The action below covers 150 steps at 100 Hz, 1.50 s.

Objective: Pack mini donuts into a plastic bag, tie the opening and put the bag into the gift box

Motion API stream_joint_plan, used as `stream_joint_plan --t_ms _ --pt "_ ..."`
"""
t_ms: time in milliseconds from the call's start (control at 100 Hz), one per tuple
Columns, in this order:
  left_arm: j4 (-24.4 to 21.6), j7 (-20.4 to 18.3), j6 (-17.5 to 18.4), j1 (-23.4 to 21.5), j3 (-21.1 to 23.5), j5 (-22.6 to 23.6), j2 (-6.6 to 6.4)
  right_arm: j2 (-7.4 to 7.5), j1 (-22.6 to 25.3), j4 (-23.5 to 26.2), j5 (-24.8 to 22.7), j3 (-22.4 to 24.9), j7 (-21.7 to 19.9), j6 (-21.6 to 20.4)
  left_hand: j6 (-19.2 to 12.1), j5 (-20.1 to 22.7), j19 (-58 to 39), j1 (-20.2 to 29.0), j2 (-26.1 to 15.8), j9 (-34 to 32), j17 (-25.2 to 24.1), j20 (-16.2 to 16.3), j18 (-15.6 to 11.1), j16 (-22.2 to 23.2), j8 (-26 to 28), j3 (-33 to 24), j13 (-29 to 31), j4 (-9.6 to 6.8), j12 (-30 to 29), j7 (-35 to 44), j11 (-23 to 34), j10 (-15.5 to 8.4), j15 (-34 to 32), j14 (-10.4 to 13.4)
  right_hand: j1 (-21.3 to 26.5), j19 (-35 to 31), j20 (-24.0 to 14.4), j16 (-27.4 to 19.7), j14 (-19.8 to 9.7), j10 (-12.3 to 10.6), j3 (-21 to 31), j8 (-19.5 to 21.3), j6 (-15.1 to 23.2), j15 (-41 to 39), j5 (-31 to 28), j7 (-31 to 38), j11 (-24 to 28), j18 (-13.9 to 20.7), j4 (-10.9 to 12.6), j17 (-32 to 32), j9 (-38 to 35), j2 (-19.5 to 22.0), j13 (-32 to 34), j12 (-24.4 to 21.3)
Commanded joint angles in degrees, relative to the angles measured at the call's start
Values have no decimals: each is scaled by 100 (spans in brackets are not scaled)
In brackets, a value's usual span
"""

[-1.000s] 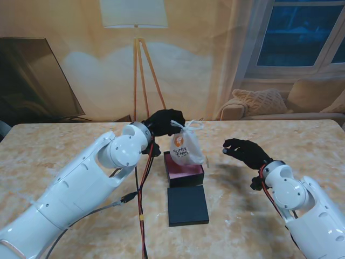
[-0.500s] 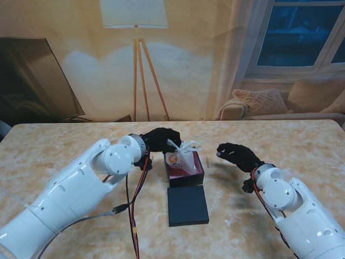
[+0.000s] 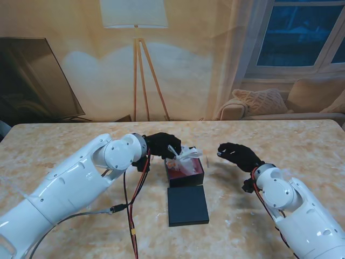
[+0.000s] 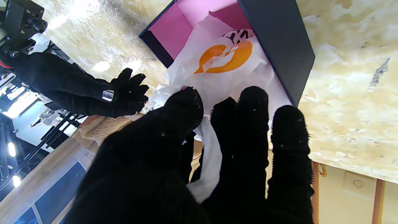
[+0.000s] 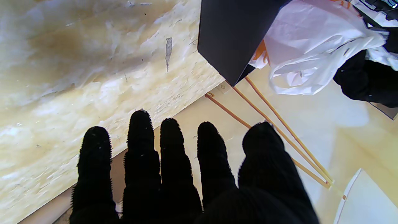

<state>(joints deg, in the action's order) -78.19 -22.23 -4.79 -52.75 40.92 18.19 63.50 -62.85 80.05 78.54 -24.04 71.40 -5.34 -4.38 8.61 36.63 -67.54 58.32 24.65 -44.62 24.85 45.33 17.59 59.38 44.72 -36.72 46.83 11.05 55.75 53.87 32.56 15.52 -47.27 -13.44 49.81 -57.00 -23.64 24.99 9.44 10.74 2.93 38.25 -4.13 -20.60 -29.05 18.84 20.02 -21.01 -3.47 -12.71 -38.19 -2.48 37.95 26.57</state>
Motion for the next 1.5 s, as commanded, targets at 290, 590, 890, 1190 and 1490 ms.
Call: stream_joint_plan --t_ms 290,590,890,1190,1490 --pt "-88 634 301 -207 123 618 82 -51 24 -20 25 9 -79 52 68 -618 681 -1382 180 1781 -1037 -91 -71 -538 -1442 -1022 -1480 -451 -1938 -2741 -330 122 1051 -185 190 -69 61 119 -4 34 -125 53 -35 13 5 -27 5 8 145 37 -135 165 68 38" --pt "-184 881 689 -349 190 1084 44 -51 0 -65 -14 16 -63 77 -1067 -1192 2023 -1767 797 2527 -1978 -605 -96 -1971 -2279 -1339 -2787 -300 -3059 -3478 -1527 -121 2692 -338 195 -72 62 118 -16 38 -146 50 -39 16 18 -30 4 3 146 35 -125 171 60 37" --pt "80 501 802 61 -323 1060 10 -54 0 -78 -23 30 -41 72 -1138 -487 2053 -1633 461 2292 -1923 -731 -242 -2048 -2266 -1043 -2500 -253 -3112 -3019 -1146 -1133 2718 61 198 -75 61 116 -8 44 -163 37 -69 22 77 -62 -3 0 147 33 -93 184 40 35" --pt "356 472 726 392 -721 1110 71 -56 10 -81 -54 44 -5 59 -681 175 2053 -826 -980 2214 -2093 -590 -520 -1328 -1635 1688 -2596 -263 -2482 -3000 -860 -1193 2527 329 204 -62 62 115 -8 63 -182 19 -118 24 130 -110 -11 -7 148 60 -51 192 27 31" --pt "468 418 771 540 -833 1209 62 -56 2 -93 -39 41 -17 59 -520 1104 2057 272 -2049 1787 -2136 -537 -559 -641 -1214 3984 -2598 -512 -1853 -2223 -413 -1096 2035 226 210 -61 62 112 1 65 -198 12 -125 27 141 -135 -11 -8 148 70 -30 204 12 27"
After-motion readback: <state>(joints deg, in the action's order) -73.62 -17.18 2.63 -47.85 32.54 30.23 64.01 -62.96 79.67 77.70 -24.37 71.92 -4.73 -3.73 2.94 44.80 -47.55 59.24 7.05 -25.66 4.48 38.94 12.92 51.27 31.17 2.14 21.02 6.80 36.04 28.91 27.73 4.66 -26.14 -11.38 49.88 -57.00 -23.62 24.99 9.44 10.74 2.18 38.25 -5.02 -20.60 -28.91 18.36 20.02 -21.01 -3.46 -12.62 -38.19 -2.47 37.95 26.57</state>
